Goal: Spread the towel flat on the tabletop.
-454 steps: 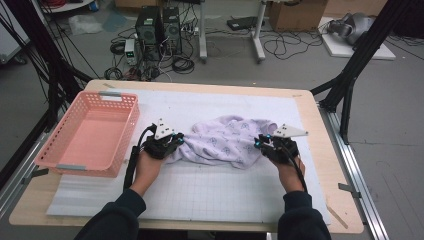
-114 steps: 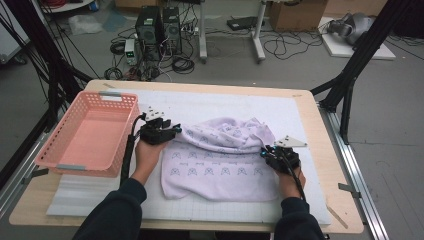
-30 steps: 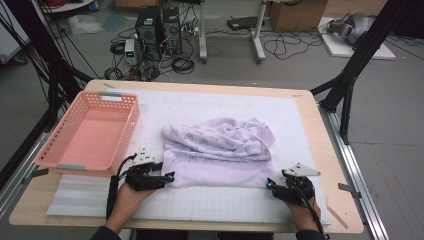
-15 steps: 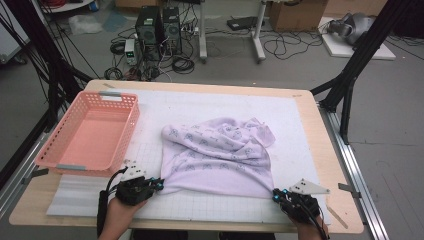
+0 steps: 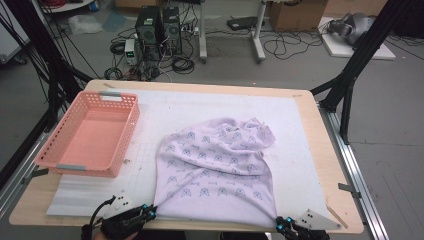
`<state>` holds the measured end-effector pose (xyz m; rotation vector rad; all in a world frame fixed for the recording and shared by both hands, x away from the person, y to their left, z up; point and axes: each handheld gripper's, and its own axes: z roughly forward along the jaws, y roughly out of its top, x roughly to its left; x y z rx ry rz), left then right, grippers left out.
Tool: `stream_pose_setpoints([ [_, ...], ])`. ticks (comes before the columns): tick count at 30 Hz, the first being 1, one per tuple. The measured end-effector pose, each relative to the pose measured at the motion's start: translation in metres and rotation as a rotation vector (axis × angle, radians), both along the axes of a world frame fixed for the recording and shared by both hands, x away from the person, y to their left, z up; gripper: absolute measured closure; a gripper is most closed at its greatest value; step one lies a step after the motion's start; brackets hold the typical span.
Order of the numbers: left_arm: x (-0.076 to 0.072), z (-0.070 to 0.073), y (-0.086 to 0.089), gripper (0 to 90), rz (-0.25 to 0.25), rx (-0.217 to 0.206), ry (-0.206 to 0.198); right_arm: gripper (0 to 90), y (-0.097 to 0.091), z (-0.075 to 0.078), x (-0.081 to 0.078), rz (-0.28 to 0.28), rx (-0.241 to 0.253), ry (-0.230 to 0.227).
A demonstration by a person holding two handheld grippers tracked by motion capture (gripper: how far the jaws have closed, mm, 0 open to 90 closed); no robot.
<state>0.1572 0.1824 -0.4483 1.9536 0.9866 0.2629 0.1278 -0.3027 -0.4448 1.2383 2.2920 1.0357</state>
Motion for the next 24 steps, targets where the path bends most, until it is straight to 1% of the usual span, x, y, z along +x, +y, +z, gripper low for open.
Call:
stream_pose_setpoints([
  [3, -0.014, -0.002, 0.001, 87.0, -0.022, 0.010, 0.012, 85.7, 0.001, 0.000, -0.015, 0.021, -0.024, 0.019],
  [4, -0.020, -0.003, 0.001, 87.0, -0.032, 0.013, 0.024, 85.7, 0.001, 0.000, -0.019, 0.031, -0.030, 0.024],
  [7, -0.031, -0.005, 0.001, 87.1, -0.070, 0.031, 0.040, 85.9, -0.001, -0.003, -0.033, 0.070, -0.061, 0.053],
  [10, -0.037, -0.004, 0.000, 87.0, -0.098, 0.034, 0.049, 85.8, -0.003, -0.005, -0.041, 0.076, -0.063, 0.075],
  [12, -0.038, -0.003, 0.001, 86.0, -0.111, 0.018, 0.050, 84.2, -0.003, -0.005, -0.043, 0.077, -0.065, 0.074],
  [13, -0.037, -0.002, 0.002, 79.5, -0.096, 0.012, 0.040, 78.3, -0.002, -0.003, -0.043, 0.075, -0.068, 0.063],
  [14, -0.035, 0.000, 0.004, 67.1, -0.065, 0.006, 0.026, 67.0, -0.002, -0.002, -0.043, 0.061, -0.069, 0.041],
  [15, -0.033, 0.001, 0.007, 58.4, -0.039, -0.015, 0.008, 60.3, -0.003, 0.000, -0.042, 0.037, -0.042, 0.019],
  [16, -0.032, 0.003, 0.009, 54.3, -0.020, -0.034, -0.007, 58.3, -0.005, 0.002, -0.041, 0.016, 0.006, -0.002],
  [17, -0.029, 0.004, 0.011, 51.8, 0.007, -0.060, -0.034, 56.6, -0.006, 0.004, -0.039, 0.004, 0.031, -0.021],
  [18, -0.026, 0.005, 0.013, 49.0, 0.029, -0.067, -0.047, 54.6, -0.007, 0.006, -0.036, -0.024, 0.063, -0.049],
  [19, -0.023, 0.005, 0.014, 48.0, 0.049, -0.072, -0.057, 53.4, -0.008, 0.008, -0.033, -0.044, 0.076, -0.076],
  [20, -0.019, 0.005, 0.014, 47.9, 0.066, -0.076, -0.063, 53.0, -0.008, 0.008, -0.029, -0.065, 0.081, -0.097],
  [21, -0.015, 0.005, 0.013, 47.4, 0.080, -0.086, -0.060, 53.0, -0.006, 0.008, -0.025, -0.088, 0.081, -0.104],
  [22, -0.009, 0.003, 0.012, 47.3, 0.090, -0.091, -0.051, 53.1, -0.005, 0.008, -0.020, -0.107, 0.069, -0.109],
  [24, 0.003, 0.000, 0.007, 46.4, 0.098, -0.079, -0.035, 53.4, -0.001, 0.005, -0.008, -0.134, 0.053, -0.110],
])
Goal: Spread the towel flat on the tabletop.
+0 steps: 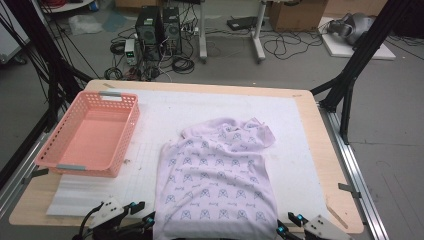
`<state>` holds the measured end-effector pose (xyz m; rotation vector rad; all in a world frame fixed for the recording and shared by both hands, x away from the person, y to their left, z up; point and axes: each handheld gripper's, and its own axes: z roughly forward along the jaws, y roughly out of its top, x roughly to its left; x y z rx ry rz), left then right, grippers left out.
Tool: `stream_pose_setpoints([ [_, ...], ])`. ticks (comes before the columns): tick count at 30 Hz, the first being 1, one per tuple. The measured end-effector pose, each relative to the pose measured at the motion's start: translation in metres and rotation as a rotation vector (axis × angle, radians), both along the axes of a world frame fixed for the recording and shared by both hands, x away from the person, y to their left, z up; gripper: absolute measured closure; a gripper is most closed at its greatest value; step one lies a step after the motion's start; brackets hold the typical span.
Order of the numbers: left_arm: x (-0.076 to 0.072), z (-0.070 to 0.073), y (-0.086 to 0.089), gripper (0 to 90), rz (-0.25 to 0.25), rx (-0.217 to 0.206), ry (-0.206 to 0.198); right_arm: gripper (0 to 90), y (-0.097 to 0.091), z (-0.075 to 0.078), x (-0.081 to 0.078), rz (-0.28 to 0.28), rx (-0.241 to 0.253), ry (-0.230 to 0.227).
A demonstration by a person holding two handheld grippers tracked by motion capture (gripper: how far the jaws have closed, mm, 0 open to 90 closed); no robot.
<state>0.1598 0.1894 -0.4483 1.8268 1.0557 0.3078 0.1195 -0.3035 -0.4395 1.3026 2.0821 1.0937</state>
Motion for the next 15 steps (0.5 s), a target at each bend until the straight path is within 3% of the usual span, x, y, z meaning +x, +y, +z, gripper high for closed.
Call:
stream_pose_setpoints([
  [4, 0.021, -0.009, -0.013, 46.9, 0.001, 0.039, 0.028, 54.1, 0.010, -0.008, 0.024, -0.031, -0.029, 0.026],
  [7, 0.025, -0.010, -0.021, 50.2, -0.008, 0.084, -0.019, 60.8, 0.016, -0.013, 0.038, -0.017, -0.045, 0.047],
  [9, 0.021, -0.012, -0.023, 63.4, -0.009, 0.163, -0.094, 76.3, 0.017, -0.013, 0.041, 0.013, -0.030, 0.047],
  [11, 0.018, -0.013, -0.022, 83.2, -0.034, 0.133, -0.082, 84.6, 0.019, -0.012, 0.041, 0.052, -0.033, 0.061],
  [13, 0.018, -0.010, -0.023, 87.5, -0.046, 0.154, -0.067, 85.8, 0.018, -0.009, 0.040, 0.078, -0.040, 0.081],
  [15, 0.016, -0.007, -0.021, 87.7, -0.069, 0.148, -0.035, 85.8, 0.014, -0.008, 0.036, 0.092, -0.041, 0.097],
])
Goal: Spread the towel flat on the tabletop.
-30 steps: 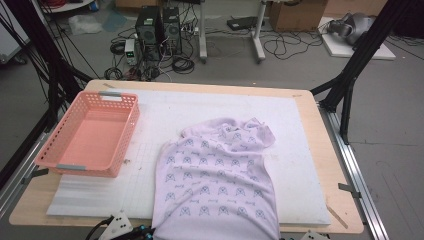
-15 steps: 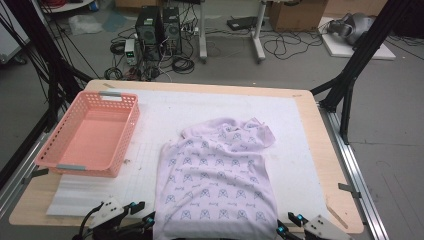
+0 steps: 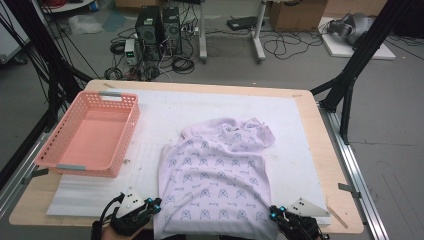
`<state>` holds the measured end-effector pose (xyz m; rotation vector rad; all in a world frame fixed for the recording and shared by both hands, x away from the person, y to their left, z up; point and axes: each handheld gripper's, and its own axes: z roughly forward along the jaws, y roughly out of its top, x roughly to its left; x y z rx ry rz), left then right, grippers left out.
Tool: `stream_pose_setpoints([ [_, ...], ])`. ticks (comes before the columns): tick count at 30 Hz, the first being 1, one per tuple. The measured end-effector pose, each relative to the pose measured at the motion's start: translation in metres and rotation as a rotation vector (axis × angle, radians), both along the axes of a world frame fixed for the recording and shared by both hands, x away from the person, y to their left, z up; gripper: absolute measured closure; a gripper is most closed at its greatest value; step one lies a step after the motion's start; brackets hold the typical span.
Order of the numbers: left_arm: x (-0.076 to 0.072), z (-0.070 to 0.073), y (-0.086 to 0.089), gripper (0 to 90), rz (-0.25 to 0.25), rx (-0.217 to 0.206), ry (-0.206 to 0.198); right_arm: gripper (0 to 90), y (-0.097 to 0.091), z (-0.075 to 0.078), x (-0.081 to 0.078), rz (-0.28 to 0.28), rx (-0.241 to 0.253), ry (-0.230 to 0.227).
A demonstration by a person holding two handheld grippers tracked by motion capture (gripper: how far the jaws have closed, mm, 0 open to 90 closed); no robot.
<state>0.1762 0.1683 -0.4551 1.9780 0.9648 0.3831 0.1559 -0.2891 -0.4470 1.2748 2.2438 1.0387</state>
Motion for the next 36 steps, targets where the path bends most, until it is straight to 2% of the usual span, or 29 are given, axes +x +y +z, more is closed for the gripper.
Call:
stream_pose_setpoints([
  [6, -0.019, 0.005, 0.015, 87.8, -0.040, -0.015, 0.041, 85.8, -0.009, 0.002, -0.022, 0.062, -0.028, 0.021],
  [11, -0.043, 0.009, 0.023, 87.8, -0.104, -0.026, 0.077, 85.8, -0.015, 0.003, -0.043, 0.095, -0.032, 0.063],
  [13, -0.050, 0.007, 0.025, 86.7, -0.137, -0.053, 0.103, 84.5, -0.018, 0.003, -0.050, 0.115, -0.022, 0.095],
  [14, -0.050, 0.006, 0.025, 81.7, -0.140, -0.059, 0.094, 81.3, -0.018, 0.003, -0.053, 0.114, -0.019, 0.100],
  [15, -0.049, 0.006, 0.025, 68.5, -0.122, -0.060, 0.075, 71.0, -0.019, 0.003, -0.053, 0.114, -0.017, 0.090],
  [16, -0.045, 0.006, 0.024, 59.1, -0.101, -0.074, 0.062, 61.9, -0.020, 0.004, -0.052, 0.105, -0.019, 0.064],
  [19, -0.028, 0.010, 0.024, 49.3, -0.031, -0.125, 0.031, 53.6, -0.018, 0.010, -0.044, 0.058, 0.025, -0.017],
  [20, -0.022, 0.011, 0.023, 47.9, -0.014, -0.140, 0.022, 53.3, -0.017, 0.011, -0.040, 0.040, 0.028, -0.041],
  [24, 0.008, 0.014, 0.019, 47.5, 0.041, -0.150, 0.003, 52.0, -0.007, 0.014, -0.013, -0.025, 0.029, -0.096],
  [27, 0.032, 0.013, 0.014, 46.5, 0.088, -0.163, 0.019, 51.6, -0.001, 0.012, 0.010, -0.065, 0.024, -0.105],
  [30, 0.052, 0.009, 0.006, 45.3, 0.101, -0.149, 0.050, 50.4, 0.006, 0.009, 0.029, -0.100, 0.015, -0.085],
  [34, 0.068, 0.002, -0.010, 43.9, 0.079, -0.056, 0.063, 50.6, 0.014, 0.005, 0.049, -0.093, -0.016, -0.064],
  [35, 0.071, 0.001, -0.012, 43.9, 0.077, -0.051, 0.056, 50.6, 0.015, 0.004, 0.054, -0.092, -0.019, -0.057],
  [36, 0.073, 0.002, -0.013, 44.6, 0.082, -0.049, 0.066, 50.4, 0.016, 0.003, 0.057, -0.094, -0.022, -0.047],
])
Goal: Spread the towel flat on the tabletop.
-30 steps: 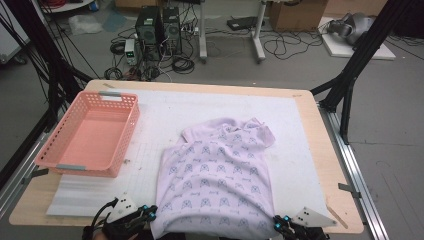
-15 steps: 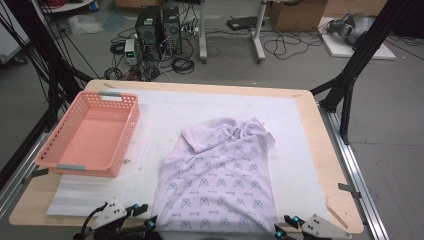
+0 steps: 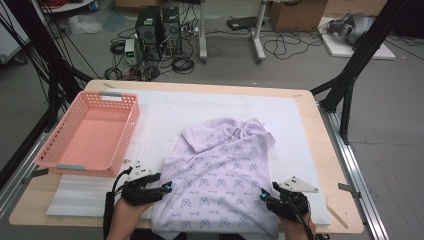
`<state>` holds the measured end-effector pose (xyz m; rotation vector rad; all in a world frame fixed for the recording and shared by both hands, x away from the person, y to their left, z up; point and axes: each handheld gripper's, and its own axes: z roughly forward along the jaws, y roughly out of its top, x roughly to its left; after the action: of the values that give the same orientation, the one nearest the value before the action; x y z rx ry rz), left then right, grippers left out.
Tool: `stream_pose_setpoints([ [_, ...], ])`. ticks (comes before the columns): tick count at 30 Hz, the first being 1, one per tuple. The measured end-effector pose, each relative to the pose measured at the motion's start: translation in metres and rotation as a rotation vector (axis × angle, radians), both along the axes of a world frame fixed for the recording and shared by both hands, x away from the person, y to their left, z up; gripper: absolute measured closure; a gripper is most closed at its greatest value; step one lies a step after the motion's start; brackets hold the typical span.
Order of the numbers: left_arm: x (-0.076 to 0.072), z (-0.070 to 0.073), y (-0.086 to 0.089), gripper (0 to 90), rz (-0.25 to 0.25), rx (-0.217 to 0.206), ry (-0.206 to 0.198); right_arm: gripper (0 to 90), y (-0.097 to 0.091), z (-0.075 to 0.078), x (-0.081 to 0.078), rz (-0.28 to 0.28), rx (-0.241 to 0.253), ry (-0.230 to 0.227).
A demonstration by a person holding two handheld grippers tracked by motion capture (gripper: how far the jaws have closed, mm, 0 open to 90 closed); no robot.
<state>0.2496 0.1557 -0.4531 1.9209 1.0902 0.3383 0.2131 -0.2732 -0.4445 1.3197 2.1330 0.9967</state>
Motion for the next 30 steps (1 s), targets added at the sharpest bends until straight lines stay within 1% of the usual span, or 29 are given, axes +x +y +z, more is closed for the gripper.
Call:
stream_pose_setpoints([
  [1, 0.002, 0.000, -0.001, 45.3, 0.000, 0.001, 0.000, 49.9, 0.000, -0.001, 0.004, 0.000, -0.007, 0.006],
  [2, 0.002, 0.000, -0.002, 47.8, 0.002, 0.018, -0.006, 49.1, 0.000, -0.003, 0.008, -0.001, -0.008, 0.014],
  [3, 0.001, 0.001, -0.003, 53.0, 0.005, 0.044, -0.018, 48.6, 0.000, -0.005, 0.012, -0.003, 0.000, 0.022],
  [4, 0.001, 0.001, -0.003, 59.5, 0.010, 0.071, -0.034, 50.1, -0.001, -0.006, 0.014, -0.004, 0.018, 0.021],
  [5, 0.001, 0.001, -0.001, 67.6, 0.003, 0.072, -0.031, 53.7, -0.002, -0.006, 0.016, -0.001, 0.026, 0.020],
  [6, 0.001, 0.001, 0.001, 79.8, -0.016, 0.046, -0.017, 62.4, -0.002, -0.006, 0.017, 0.007, 0.035, 0.023],
  [7, 0.001, 0.000, 0.003, 84.7, -0.023, 0.035, -0.013, 72.1, -0.003, -0.006, 0.017, 0.028, 0.043, 0.022],
  [8, 0.000, 0.000, 0.004, 85.4, -0.033, 0.035, -0.009, 81.5, -0.003, -0.006, 0.017, 0.052, 0.054, 0.033],
  [9, -0.002, 0.001, 0.005, 85.9, -0.044, 0.031, -0.005, 84.7, -0.003, -0.005, 0.016, 0.078, 0.057, 0.044],
  [10, -0.004, 0.000, 0.007, 86.1, -0.053, 0.020, 0.001, 85.5, -0.003, -0.004, 0.014, 0.094, 0.037, 0.040],
  [14, -0.013, 0.001, 0.014, 86.3, -0.085, -0.008, 0.024, 86.0, -0.012, -0.001, 0.006, 0.143, 0.037, 0.069],
  [19, -0.026, 0.003, 0.016, 86.2, -0.117, 0.009, 0.028, 86.0, -0.020, 0.000, -0.007, 0.165, 0.039, 0.083],
  [21, -0.033, 0.003, 0.016, 86.1, -0.131, 0.021, 0.024, 85.9, -0.020, 0.000, -0.012, 0.173, 0.033, 0.083],
  [24, -0.043, 0.005, 0.014, 86.2, -0.162, 0.051, 0.014, 86.0, -0.021, 0.001, -0.020, 0.182, 0.024, 0.087],
  [25, -0.046, 0.005, 0.014, 86.2, -0.171, 0.053, 0.014, 86.0, -0.021, 0.001, -0.023, 0.185, 0.022, 0.088],
  [28, -0.050, 0.006, 0.016, 86.1, -0.186, 0.042, 0.009, 85.9, -0.025, 0.002, -0.032, 0.188, 0.028, 0.093],
  [29, -0.051, 0.007, 0.017, 85.6, -0.182, 0.026, 0.003, 85.6, -0.027, 0.002, -0.034, 0.193, 0.035, 0.089],
  [30, -0.050, 0.008, 0.018, 82.4, -0.175, 0.005, -0.010, 84.1, -0.028, 0.003, -0.036, 0.189, 0.040, 0.081],
])
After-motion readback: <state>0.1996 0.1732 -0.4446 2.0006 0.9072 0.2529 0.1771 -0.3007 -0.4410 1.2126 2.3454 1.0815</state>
